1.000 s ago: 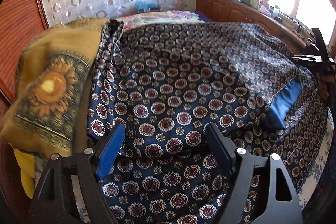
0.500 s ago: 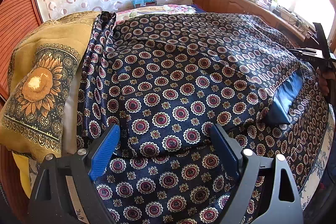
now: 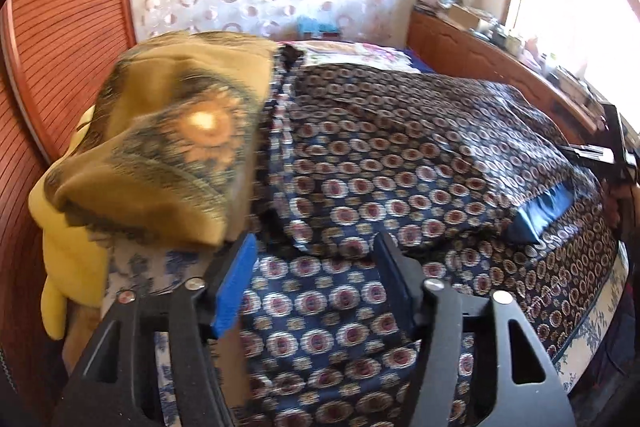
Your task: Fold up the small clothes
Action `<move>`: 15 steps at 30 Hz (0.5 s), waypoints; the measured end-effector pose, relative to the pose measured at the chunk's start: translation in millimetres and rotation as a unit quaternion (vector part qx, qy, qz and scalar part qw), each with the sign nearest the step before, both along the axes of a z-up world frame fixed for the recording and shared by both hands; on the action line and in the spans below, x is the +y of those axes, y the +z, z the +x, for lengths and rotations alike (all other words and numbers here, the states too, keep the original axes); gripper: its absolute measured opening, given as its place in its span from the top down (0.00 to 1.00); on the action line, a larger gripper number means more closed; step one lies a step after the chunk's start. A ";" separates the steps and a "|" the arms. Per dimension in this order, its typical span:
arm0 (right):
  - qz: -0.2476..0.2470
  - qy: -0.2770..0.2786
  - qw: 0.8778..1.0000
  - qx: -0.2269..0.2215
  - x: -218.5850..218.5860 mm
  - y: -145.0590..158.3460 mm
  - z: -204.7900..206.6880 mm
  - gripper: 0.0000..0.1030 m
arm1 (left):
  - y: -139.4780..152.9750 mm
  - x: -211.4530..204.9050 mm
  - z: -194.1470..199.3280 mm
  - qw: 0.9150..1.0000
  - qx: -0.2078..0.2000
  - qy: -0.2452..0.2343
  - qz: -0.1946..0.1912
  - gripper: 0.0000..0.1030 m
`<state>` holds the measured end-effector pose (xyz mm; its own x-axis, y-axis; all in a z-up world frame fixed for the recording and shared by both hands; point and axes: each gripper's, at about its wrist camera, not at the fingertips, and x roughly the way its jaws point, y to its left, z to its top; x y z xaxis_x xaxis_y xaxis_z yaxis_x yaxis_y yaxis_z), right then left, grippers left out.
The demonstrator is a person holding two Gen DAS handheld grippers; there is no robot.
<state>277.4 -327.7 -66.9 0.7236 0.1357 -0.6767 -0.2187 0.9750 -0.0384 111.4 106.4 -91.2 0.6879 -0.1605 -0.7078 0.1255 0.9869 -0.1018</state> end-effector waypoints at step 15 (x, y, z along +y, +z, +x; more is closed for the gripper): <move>-0.001 0.000 1.000 0.000 -0.1 -0.3 0.3 0.60 | -12.8 -1.4 30.6 0.999 0.027 0.008 0.028 0.69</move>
<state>277.7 -327.8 -67.2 0.7239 0.1350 -0.6766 -0.2189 0.9749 -0.0396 142.1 105.0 -104.0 0.6513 -0.1096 -0.7509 0.1056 0.9930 -0.0534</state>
